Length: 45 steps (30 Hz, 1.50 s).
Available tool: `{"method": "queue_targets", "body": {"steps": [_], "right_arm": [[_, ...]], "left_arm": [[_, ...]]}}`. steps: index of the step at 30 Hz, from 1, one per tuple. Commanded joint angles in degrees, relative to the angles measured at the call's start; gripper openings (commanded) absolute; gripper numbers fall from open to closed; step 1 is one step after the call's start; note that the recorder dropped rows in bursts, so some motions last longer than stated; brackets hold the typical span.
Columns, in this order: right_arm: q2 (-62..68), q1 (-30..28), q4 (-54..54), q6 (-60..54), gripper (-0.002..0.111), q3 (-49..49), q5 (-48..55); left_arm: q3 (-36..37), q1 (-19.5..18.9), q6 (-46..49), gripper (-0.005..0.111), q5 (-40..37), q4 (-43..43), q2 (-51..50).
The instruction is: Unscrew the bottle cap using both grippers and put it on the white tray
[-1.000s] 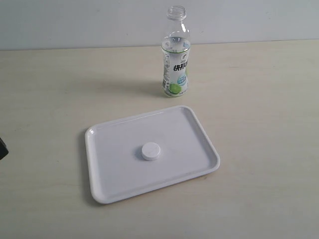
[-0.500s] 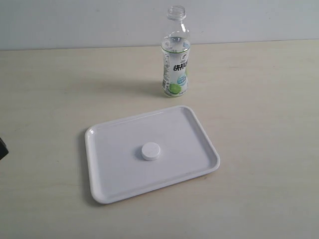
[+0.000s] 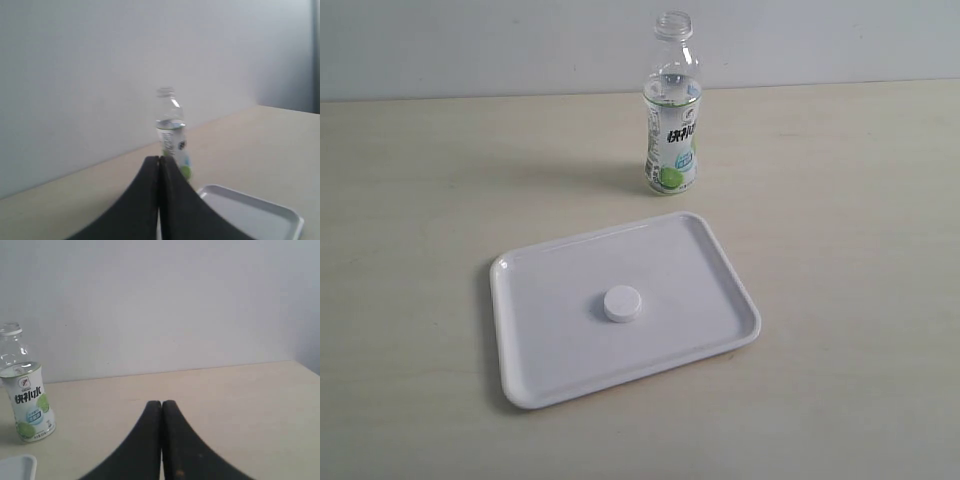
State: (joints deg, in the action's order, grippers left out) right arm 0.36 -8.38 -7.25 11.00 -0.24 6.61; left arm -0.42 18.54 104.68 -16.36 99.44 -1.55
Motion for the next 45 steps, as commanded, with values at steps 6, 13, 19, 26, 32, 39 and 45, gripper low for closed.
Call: {"method": "queue_targets", "body": {"steps": [6, 13, 19, 26, 32, 39, 45], "right_arm": [[-0.36, -0.27, -0.14, -0.03, 0.000, 0.24, 0.19], [-0.36, -0.27, -0.24, -0.03, 0.000, 0.24, 0.19], [-0.36, -0.27, -0.24, -0.03, 0.000, 0.24, 0.19], [-0.36, -0.27, -0.24, -0.03, 0.000, 0.24, 0.19], [-0.36, -0.27, -0.24, -0.03, 0.000, 0.24, 0.19], [-0.36, -0.27, -0.24, -0.03, 0.000, 0.24, 0.19], [-0.36, -0.27, -0.24, -0.03, 0.000, 0.24, 0.19]], "left_arm": [[0.42, -15.19, -1.68, 0.000, -0.07, 0.51, 1.55], [-0.96, -15.59, -1.72, 0.000, -4.76, 0.51, 1.55], [-1.08, -15.80, -52.98, 0.000, 4.91, -38.03, 1.55], [0.42, -15.80, -111.66, 0.000, 7.76, -94.01, 1.55], [0.42, -15.80, -112.90, 0.000, 9.40, -97.35, 1.55], [0.42, -15.80, -112.66, 0.000, 8.73, -99.79, 1.55], [0.42, -15.80, -112.66, 0.000, 8.73, -99.79, 1.55]]}}
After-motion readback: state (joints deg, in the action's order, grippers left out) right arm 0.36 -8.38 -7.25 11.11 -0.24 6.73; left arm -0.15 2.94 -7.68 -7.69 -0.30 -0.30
